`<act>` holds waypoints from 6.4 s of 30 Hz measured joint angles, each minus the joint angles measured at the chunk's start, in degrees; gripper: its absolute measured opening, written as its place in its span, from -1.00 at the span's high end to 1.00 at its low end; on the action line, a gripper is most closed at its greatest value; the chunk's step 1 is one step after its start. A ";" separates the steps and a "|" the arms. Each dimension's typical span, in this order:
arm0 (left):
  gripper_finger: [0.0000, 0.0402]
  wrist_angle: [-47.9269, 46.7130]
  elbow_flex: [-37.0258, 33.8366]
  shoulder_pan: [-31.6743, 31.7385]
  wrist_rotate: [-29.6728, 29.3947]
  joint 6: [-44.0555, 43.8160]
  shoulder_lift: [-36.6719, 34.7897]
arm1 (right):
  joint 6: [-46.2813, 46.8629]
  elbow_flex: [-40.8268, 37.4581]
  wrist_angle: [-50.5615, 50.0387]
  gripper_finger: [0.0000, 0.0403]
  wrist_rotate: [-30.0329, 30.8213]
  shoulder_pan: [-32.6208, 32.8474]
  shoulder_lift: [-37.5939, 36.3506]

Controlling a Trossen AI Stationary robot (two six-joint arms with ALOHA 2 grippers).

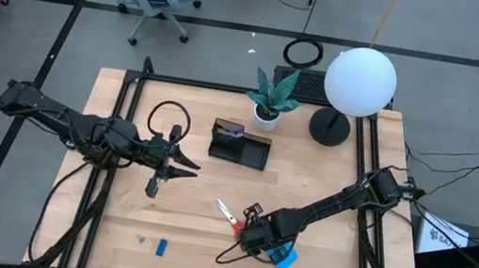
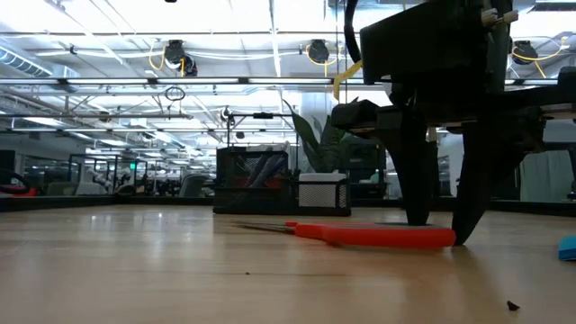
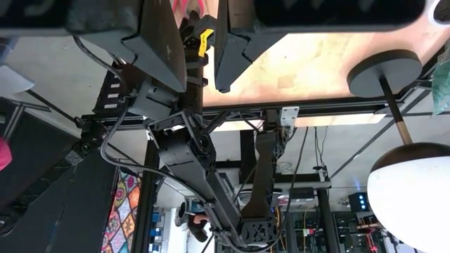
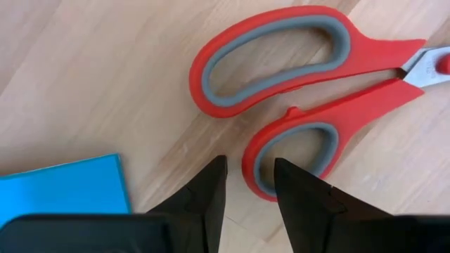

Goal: Pick and place office supplies into organizer
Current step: Put the red scissors into the black desk organizer

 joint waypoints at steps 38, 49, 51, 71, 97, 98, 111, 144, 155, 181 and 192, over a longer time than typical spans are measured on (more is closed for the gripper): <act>0.59 0.07 0.02 0.00 -0.17 -0.22 0.02 | -1.66 -0.34 1.76 0.96 3.13 -0.94 -1.91; 0.59 -0.31 0.02 0.00 -1.95 -1.02 0.02 | 2.13 -0.26 1.97 0.96 23.02 -1.09 -11.40; 0.59 -0.35 0.02 0.02 -1.99 -1.86 0.02 | 3.11 -0.20 2.11 0.96 28.27 -1.14 -12.91; 0.58 9.63 0.07 0.76 -10.76 0.14 10.47 | 2.40 -0.09 8.10 0.96 64.13 -4.15 -14.67; 0.58 9.14 0.04 3.87 -10.75 -4.42 12.52 | -12.63 0.00 22.34 0.96 67.18 -4.15 -14.71; 0.58 9.19 0.04 3.87 -10.75 -4.42 12.52 | -12.61 0.00 22.34 0.96 67.18 -4.15 -14.71; 0.58 9.05 0.04 3.76 -10.75 -4.52 12.50 | -12.44 0.00 22.33 0.96 67.13 -4.11 -14.71; -0.36 21.29 0.03 5.93 -14.11 -9.71 20.34 | -15.62 -0.02 26.23 0.96 73.06 -3.50 -14.69; -0.36 24.70 0.02 7.30 -14.12 -9.49 21.81 | -15.49 -0.02 26.23 0.96 72.90 -3.43 -14.69; 0.84 25.59 0.04 7.23 -10.17 -6.03 21.77 | -18.71 -0.07 28.70 0.83 71.13 -2.37 -14.69; 0.84 24.28 0.04 6.97 -10.67 -6.57 21.79 | -28.50 -0.04 34.43 0.62 79.11 3.18 -14.67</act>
